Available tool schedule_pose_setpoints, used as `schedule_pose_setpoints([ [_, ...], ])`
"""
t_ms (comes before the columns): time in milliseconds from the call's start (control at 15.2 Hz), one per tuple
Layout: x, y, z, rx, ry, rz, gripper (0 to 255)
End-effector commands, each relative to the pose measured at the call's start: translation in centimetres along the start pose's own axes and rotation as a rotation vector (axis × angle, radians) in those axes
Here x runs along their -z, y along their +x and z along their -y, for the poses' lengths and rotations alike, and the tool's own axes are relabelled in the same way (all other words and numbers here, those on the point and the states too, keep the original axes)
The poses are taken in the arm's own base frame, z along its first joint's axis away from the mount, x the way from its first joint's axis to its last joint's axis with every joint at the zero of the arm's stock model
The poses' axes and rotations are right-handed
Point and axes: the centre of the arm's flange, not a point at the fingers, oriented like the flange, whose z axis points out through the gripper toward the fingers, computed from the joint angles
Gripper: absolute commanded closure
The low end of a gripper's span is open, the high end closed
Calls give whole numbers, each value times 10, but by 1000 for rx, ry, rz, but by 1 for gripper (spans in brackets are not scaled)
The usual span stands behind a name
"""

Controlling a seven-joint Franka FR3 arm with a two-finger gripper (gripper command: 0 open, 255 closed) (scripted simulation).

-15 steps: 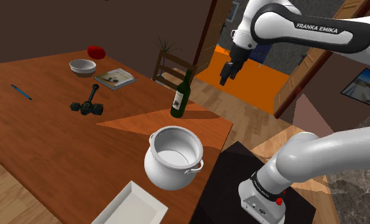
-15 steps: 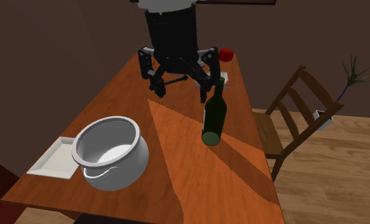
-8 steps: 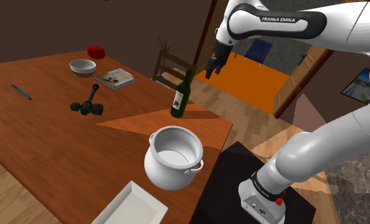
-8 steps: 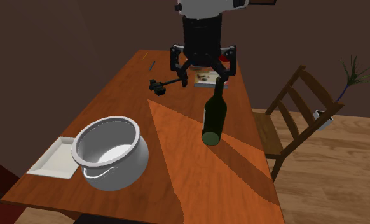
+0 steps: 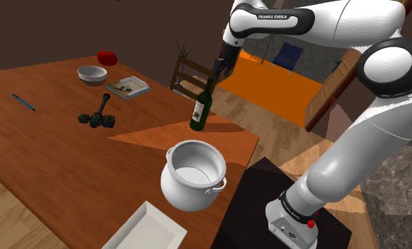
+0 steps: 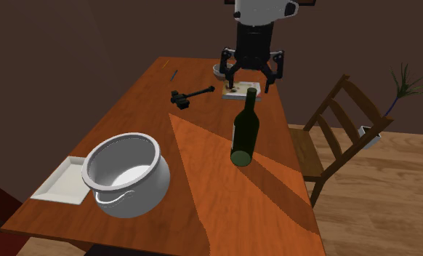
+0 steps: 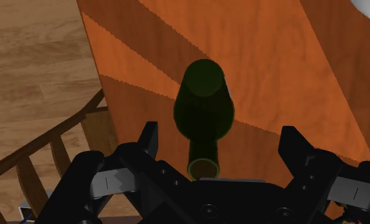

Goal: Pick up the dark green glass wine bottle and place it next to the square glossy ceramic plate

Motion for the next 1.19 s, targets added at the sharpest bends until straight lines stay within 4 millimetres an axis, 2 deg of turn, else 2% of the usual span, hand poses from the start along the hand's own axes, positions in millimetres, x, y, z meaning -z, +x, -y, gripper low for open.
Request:
schedule_pose_setpoints([
  [0,-10,24,-5,6,9,-1,0],
  [66,-14,36,-9,9,13,-2,0],
  [132,-15,40,-10,10,15,-2,0],
  [594,-55,40,-9,10,15,-2,0],
  [1122,-55,40,-9,10,15,-2,0],
])
